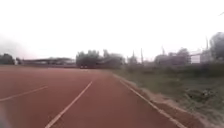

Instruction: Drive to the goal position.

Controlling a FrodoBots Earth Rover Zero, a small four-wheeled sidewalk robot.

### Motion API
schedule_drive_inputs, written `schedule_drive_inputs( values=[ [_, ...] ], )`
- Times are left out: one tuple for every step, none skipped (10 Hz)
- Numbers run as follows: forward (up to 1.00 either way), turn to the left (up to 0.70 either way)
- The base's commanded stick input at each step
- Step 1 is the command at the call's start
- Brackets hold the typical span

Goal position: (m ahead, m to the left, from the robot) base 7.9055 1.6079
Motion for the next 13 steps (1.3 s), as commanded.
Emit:
schedule_drive_inputs(
  values=[
    [0.70, 0.00],
    [0.70, 0.00],
    [0.70, 0.00],
    [0.70, 0.00],
    [0.70, 0.00],
    [0.70, 0.00],
    [0.70, 0.00],
    [0.70, 0.00],
    [0.70, 0.00],
    [0.70, 0.00],
    [0.70, 0.00],
    [0.70, 0.00],
    [0.70, 0.00]
  ],
)
